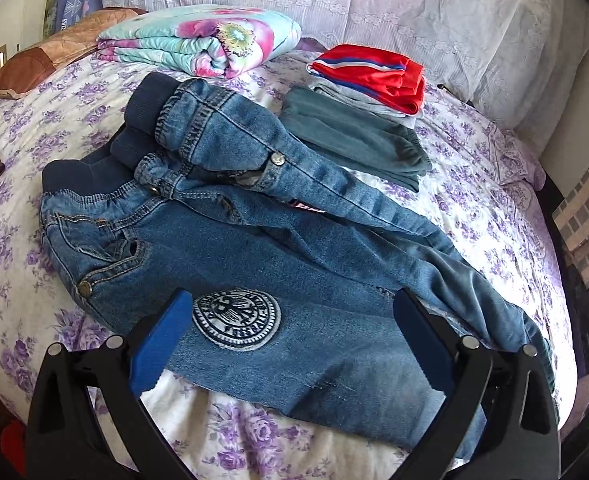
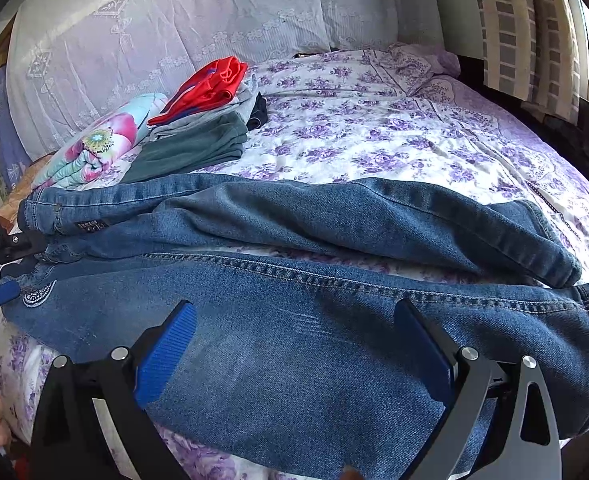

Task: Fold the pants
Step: 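Move both grippers over the blue jeans toward the waistband and leg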

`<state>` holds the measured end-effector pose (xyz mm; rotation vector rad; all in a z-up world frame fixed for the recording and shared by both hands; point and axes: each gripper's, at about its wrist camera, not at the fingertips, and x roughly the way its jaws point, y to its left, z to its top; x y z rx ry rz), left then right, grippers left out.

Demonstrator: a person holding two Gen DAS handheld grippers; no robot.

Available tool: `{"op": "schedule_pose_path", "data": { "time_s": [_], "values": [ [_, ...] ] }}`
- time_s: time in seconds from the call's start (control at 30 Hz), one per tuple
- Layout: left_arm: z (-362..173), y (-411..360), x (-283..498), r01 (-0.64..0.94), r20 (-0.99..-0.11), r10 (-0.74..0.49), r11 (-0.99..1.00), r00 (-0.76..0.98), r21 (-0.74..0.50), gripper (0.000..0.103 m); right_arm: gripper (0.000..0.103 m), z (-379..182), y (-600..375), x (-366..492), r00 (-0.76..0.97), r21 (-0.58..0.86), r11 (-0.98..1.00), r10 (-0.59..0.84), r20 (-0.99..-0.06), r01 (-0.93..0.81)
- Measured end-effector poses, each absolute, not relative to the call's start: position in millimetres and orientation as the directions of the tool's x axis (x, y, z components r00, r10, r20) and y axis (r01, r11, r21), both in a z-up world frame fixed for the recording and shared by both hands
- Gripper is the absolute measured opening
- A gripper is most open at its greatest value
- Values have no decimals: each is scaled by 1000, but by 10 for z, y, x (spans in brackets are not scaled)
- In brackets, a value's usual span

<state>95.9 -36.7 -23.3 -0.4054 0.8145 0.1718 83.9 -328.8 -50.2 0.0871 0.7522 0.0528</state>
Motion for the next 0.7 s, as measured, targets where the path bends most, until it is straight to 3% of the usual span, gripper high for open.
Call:
{"op": "schedule_pose_path", "data": {
  "time_s": [0.4, 0.7],
  "values": [
    [-150, -450, 882, -242, -722, -23, 934, 692, -262, 98, 100, -509, -3231, 803, 732, 73, 997, 66, -678, -22],
    [-130, -376, 752, -191, -738, 7, 968, 675, -165, 98, 100, -532, -3120, 781, 736, -62, 998, -62, -674, 27]
  ]
}}
